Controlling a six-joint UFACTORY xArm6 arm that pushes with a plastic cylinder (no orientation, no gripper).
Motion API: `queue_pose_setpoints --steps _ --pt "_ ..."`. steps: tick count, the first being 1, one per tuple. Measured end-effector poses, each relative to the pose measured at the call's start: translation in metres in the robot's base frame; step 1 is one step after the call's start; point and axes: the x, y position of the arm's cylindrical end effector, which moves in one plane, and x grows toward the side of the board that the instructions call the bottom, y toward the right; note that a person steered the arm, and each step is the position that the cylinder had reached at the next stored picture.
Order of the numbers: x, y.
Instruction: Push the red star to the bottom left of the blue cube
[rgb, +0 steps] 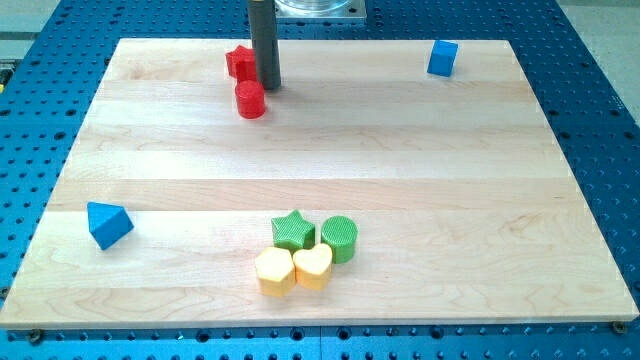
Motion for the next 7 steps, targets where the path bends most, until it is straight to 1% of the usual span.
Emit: queue_pose_setpoints --steps 1,2,3,4,5,6,7 --pt "-0.002 -0.081" --pt "-0.032 -0.057" --pt "-0.045 0.030" --pt "-0.059 0.003" --pt "-0.090 0.030" --pt "-0.084 0.096" --pt "-0.064 0.173"
